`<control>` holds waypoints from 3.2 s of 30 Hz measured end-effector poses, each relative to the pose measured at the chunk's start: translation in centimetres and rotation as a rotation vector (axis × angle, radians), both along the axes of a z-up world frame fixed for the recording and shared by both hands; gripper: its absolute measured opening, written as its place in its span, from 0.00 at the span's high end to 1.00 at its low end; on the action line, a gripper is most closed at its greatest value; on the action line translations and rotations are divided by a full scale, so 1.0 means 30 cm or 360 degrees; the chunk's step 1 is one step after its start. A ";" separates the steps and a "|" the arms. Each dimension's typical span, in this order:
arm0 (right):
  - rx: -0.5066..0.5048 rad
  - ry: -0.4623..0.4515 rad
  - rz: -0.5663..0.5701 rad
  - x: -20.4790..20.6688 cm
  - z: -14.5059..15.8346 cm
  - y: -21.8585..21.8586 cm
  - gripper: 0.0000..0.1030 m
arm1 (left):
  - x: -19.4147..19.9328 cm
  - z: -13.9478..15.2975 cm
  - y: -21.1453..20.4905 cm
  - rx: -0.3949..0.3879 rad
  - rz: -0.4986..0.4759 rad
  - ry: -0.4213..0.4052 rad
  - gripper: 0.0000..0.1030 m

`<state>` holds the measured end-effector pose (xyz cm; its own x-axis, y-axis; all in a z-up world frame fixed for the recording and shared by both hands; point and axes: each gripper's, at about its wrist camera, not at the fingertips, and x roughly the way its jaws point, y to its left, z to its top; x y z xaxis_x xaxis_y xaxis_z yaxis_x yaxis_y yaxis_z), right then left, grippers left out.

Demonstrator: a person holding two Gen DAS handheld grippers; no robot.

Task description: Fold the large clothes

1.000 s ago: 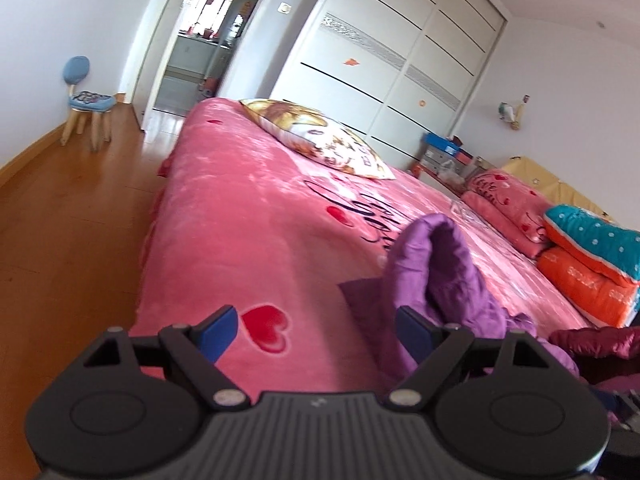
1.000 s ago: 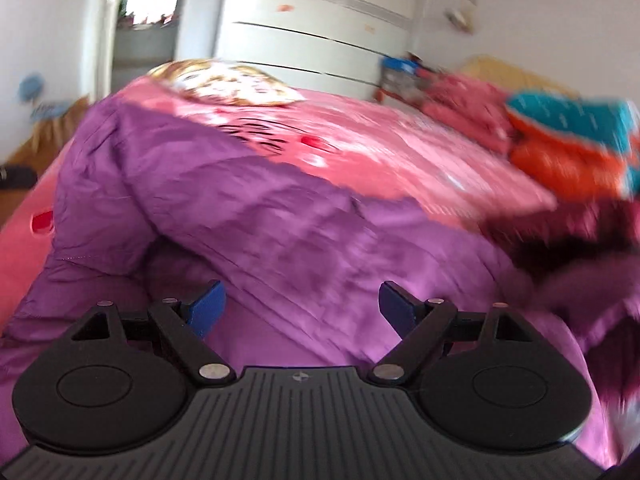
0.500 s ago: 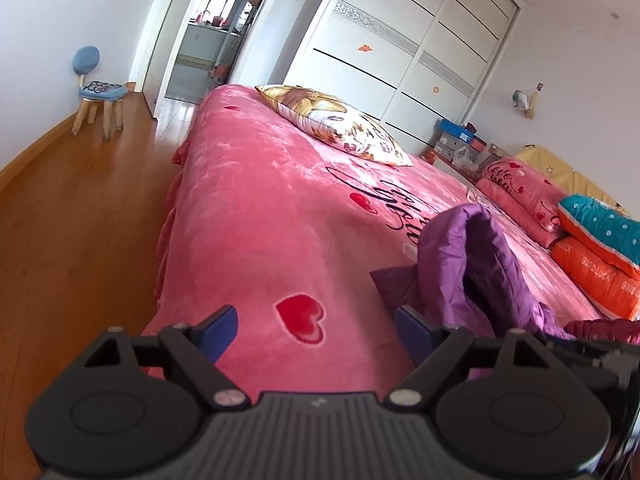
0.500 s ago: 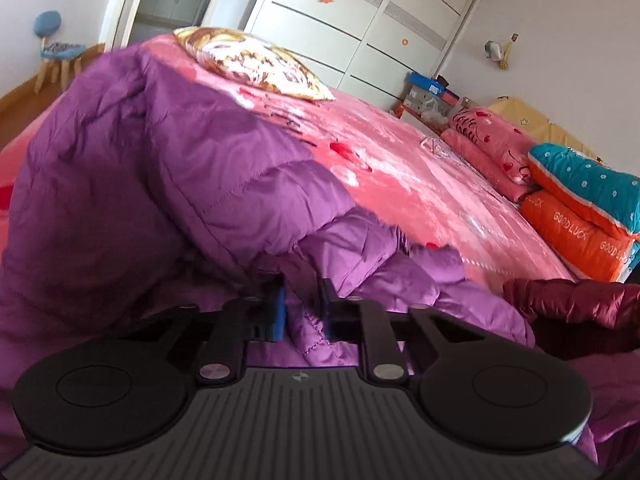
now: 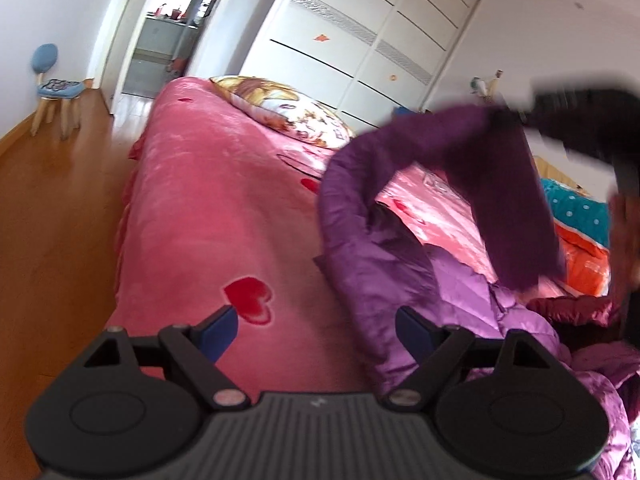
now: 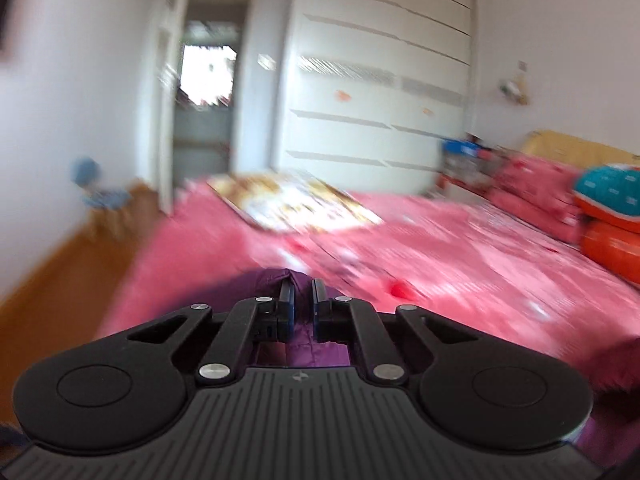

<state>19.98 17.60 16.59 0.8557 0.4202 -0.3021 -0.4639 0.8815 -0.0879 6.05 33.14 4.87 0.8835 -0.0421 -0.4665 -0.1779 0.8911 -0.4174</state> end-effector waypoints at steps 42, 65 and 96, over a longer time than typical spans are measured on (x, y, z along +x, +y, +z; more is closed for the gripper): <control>0.0702 0.0322 0.0088 -0.411 0.111 -0.298 0.02 | -0.012 -0.086 0.056 -0.0187 0.0404 0.0229 0.20; 0.0620 0.0422 -0.1048 -1.132 -0.310 -1.029 0.02 | -0.466 0.031 -0.163 -0.0245 -0.0467 0.0310 0.20; 0.0729 0.0461 -0.1551 -1.618 -0.452 -1.536 0.00 | -0.608 0.284 -0.431 -0.0212 -0.0594 0.0154 0.93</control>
<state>-28.55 -28.48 3.04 0.8026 -0.2700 -0.5320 0.4937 0.8011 0.3382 -12.18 20.22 13.39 0.7483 -0.4175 -0.5155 0.1035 0.8411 -0.5308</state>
